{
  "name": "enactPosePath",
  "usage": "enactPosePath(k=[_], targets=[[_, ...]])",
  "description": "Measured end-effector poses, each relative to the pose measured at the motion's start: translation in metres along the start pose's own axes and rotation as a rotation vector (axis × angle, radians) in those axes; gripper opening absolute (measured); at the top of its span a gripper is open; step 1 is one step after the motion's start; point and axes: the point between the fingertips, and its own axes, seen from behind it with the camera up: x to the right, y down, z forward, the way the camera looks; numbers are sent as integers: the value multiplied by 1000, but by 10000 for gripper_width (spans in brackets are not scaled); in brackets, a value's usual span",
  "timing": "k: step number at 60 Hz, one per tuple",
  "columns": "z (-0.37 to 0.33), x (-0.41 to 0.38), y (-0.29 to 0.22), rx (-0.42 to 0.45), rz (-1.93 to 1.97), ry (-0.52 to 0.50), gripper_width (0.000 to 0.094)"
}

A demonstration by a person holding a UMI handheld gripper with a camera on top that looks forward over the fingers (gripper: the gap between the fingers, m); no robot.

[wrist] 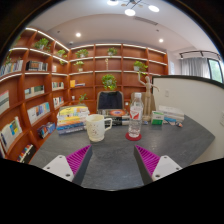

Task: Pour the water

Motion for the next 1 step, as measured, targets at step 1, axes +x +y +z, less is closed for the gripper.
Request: enactPosePath(k=[1], targets=[[0,0,0,0,-1,-2,883]])
